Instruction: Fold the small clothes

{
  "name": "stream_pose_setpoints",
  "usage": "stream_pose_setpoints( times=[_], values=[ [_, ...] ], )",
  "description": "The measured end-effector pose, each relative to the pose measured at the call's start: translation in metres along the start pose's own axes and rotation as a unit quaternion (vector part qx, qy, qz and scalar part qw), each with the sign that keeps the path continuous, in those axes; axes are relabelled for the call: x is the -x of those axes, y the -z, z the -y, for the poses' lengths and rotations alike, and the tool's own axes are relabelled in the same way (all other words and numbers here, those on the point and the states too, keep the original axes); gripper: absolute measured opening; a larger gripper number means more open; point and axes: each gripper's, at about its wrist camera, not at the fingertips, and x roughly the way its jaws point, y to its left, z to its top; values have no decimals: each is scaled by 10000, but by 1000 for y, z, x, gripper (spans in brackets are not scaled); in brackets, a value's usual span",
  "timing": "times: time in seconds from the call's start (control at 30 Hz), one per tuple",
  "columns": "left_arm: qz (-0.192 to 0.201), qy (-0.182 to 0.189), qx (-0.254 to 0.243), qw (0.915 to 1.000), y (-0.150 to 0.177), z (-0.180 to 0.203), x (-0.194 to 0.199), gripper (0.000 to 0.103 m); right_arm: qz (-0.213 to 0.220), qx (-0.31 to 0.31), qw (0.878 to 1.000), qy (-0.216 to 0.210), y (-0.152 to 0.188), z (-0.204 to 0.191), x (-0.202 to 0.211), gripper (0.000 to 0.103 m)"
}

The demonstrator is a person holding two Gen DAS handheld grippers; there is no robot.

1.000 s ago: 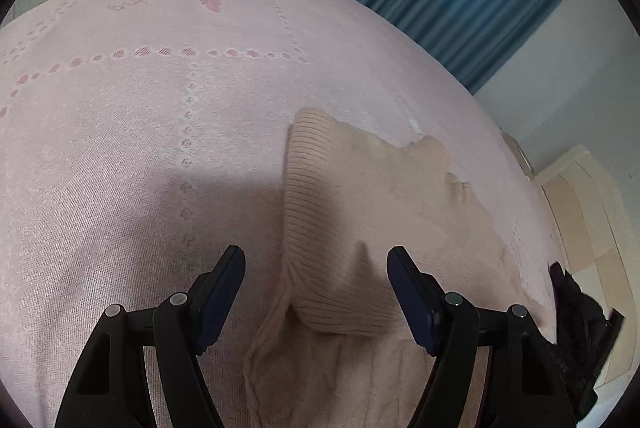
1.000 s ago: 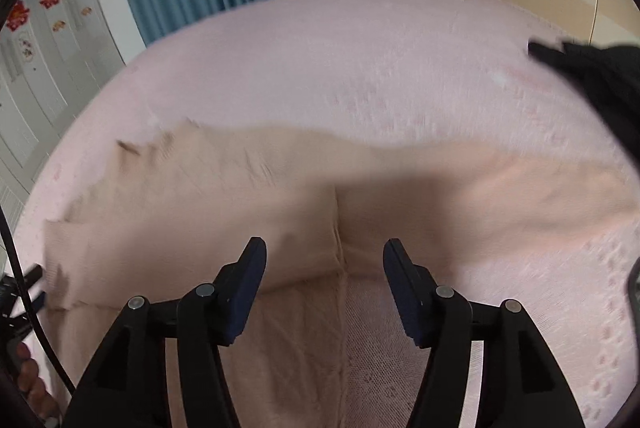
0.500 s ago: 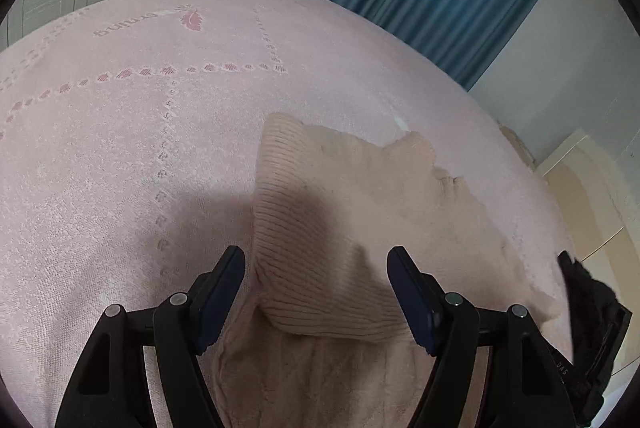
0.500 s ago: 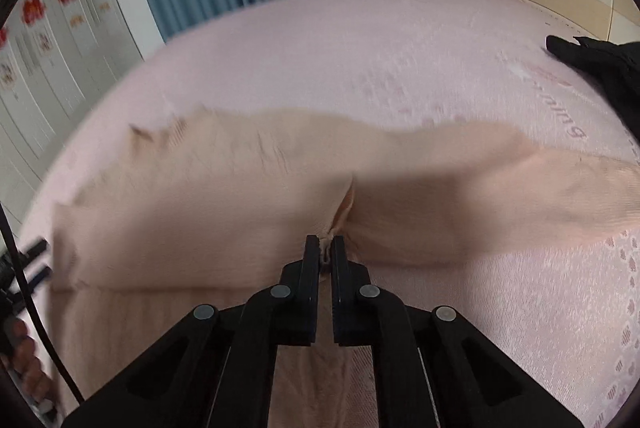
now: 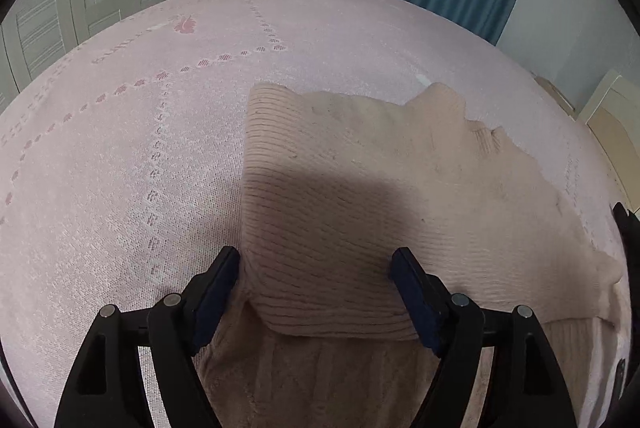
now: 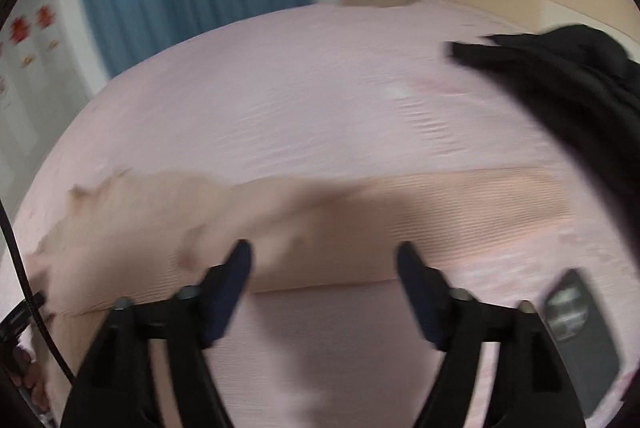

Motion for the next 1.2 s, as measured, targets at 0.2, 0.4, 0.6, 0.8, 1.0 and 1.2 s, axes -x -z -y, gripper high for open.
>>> stream_pose_setpoints(
  times=[0.2, 0.4, 0.6, 0.8, 1.0, 1.2],
  values=[
    [15, 14, 68, 10000, 0, 0, -1, 79, -443, -854, 9947, 361, -2, 110, -27, 85],
    [62, -46, 85, 9999, -1, 2, -2, 79, -777, -1253, 9889, 181, -2, 141, -55, 84],
    [97, -104, 36, 9999, -1, 5, -4, 80, -652, -1307, 9881, 488, -13, 153, -70, 85],
    [122, -160, 48, 9998, -1, 6, -5, 81, -580, -1651, 9810, 835, -25, 180, -77, 77],
    [133, -106, 92, 9998, -1, 5, -4, 81, -617, -1533, 9821, 904, -40, 191, -78, 11],
    [153, 68, 221, 9996, -2, 0, 0, 81, -198, -1317, 9877, 821, -50, 178, -46, 10]
  ],
)
